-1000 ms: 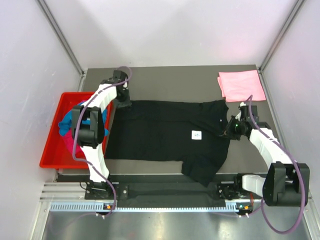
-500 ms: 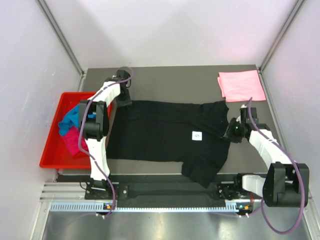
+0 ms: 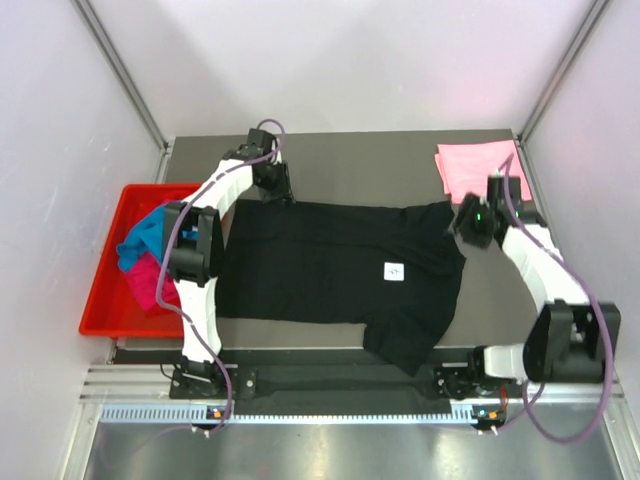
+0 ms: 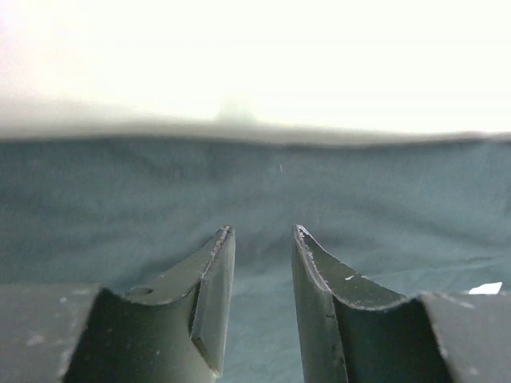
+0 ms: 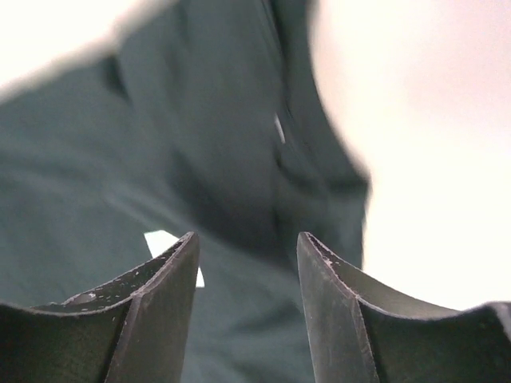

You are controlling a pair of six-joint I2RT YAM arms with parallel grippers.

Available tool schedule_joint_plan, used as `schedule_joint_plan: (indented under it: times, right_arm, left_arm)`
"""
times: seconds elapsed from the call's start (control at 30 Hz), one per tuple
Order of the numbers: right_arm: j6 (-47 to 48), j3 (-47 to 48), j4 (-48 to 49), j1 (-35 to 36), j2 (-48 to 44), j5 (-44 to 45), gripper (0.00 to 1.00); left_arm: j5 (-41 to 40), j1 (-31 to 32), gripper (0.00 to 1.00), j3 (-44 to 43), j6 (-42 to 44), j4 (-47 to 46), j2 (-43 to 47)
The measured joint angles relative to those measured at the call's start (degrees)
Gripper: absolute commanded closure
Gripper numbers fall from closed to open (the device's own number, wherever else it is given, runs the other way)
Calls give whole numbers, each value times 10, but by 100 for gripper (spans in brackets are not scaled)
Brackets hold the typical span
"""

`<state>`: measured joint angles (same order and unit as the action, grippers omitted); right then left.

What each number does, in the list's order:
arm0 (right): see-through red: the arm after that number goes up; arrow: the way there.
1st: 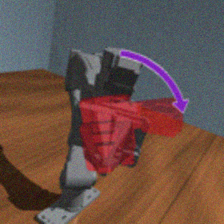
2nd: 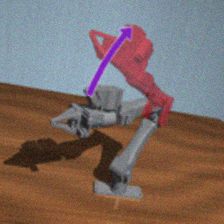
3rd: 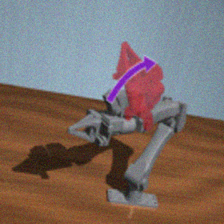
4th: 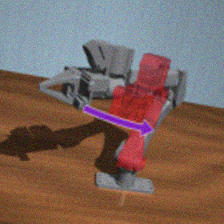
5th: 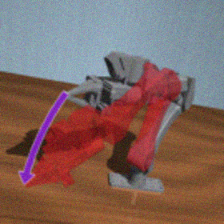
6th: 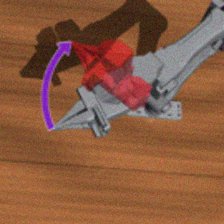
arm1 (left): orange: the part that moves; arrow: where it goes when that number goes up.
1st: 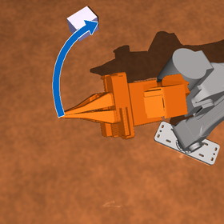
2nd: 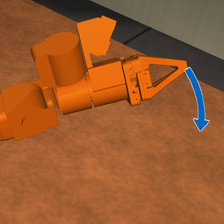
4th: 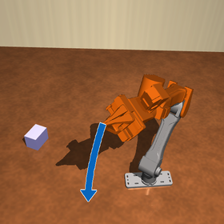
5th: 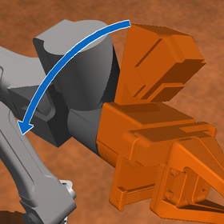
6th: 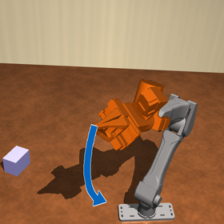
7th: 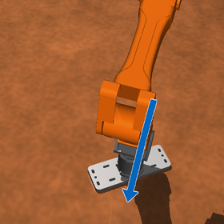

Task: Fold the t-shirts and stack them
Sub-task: Fold the tshirt

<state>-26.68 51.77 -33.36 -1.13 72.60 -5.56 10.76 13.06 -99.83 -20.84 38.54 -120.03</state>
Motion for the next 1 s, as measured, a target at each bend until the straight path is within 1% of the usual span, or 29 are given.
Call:
schedule_joint_plan:
  times: [0.1, 0.2, 0.27, 0.33, 0.4, 0.5, 0.63, 0.87, 1.0]
  right_arm:
    - [17, 78, 27, 0, 69, 4, 47]
    - [37, 129, 55, 0, 141, 7, 50]
    - [50, 148, 78, -1, 184, 0, 52]
    - [64, 161, 98, -1, 222, -12, 58]
    - [77, 182, 110, -2, 266, -26, 60]
    - [91, 201, 126, -6, 318, -47, 59]
    - [100, 202, 130, -22, 342, -58, 56]
    - [114, 205, 175, -46, 350, -99, 57]
    - [120, 223, 180, -49, 381, -126, 57]
  left_arm:
    - [8, -8, 60, -31, -9, -5, -33]
    - [8, -23, 60, -45, -17, -13, -64]
    - [7, -33, 60, -45, -20, -13, -80]
    - [6, -40, 60, -45, -24, -13, -93]
    - [9, -47, 60, -51, -31, -15, -97]
    - [8, -49, 60, -55, -34, -17, -101]
    - [5, -48, 60, -63, -35, -18, -108]
    - [0, -49, 60, -65, -35, -18, -109]
    - [-2, -48, 60, -65, -35, -18, -109]
